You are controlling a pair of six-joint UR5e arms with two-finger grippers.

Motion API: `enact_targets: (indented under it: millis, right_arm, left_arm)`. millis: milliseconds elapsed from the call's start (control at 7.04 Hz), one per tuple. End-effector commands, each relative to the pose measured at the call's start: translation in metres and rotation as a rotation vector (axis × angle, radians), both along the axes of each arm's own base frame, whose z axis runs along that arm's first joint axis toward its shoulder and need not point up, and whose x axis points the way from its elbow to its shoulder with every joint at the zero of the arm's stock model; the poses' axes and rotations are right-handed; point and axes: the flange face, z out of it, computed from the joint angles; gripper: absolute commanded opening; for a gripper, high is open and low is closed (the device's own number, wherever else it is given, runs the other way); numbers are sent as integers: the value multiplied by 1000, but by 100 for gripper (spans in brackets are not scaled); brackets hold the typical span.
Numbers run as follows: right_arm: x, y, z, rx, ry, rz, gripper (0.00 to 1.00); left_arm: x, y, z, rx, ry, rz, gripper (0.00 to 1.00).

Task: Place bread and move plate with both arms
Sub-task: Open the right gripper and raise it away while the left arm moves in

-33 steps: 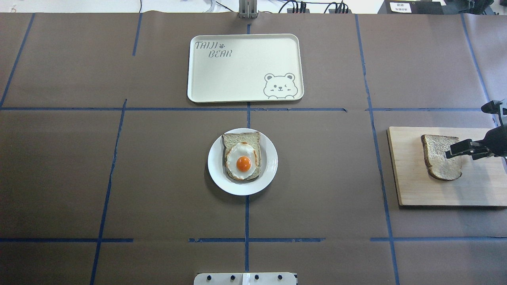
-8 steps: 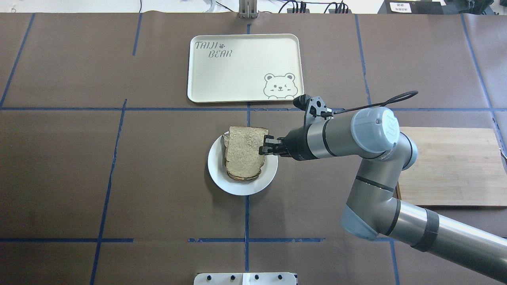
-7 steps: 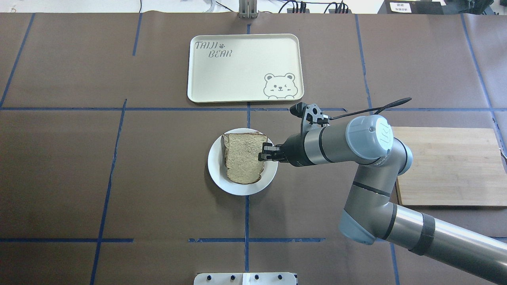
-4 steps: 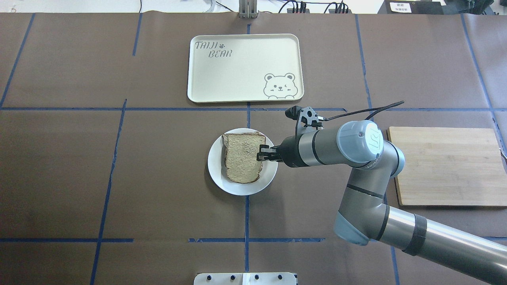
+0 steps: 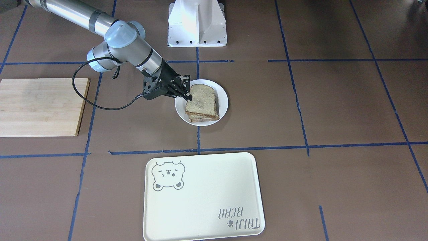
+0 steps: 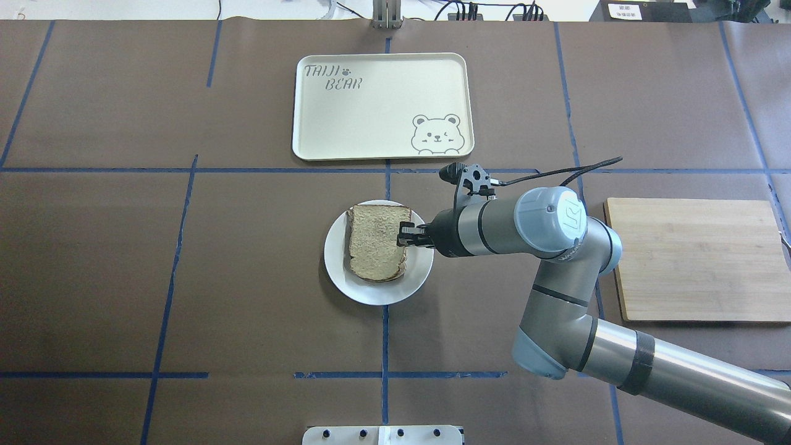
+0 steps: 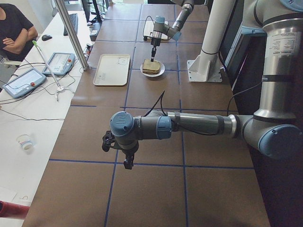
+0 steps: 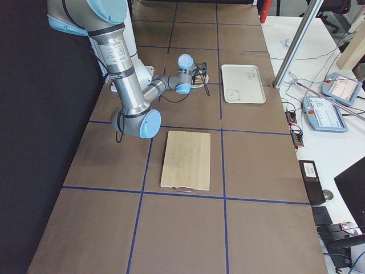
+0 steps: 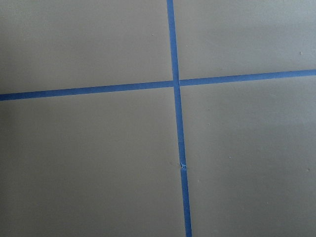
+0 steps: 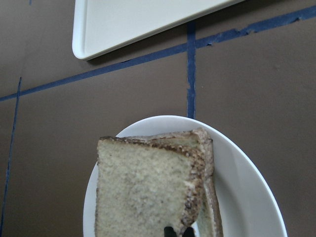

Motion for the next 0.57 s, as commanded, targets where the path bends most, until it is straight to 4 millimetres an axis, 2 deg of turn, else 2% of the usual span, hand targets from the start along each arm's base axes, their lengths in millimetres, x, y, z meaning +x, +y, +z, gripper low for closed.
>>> enact_targets:
  millis: [0, 142, 284, 426]
  right_arm:
    - [-4, -2, -3, -5, -1, 4, 61]
    - [-4, -2, -2, -4, -1, 4, 94]
    - [-2, -4, -4, -8, -8, 7, 100]
    - [13, -18, -7, -7, -15, 27, 100]
  left_arm:
    - [0, 0, -1, 3, 0, 0, 100]
    - [0, 0, -2, 3, 0, 0, 100]
    - [0, -1, -3, 6, 1, -1, 100]
    - [0, -1, -4, 6, 1, -1, 100]
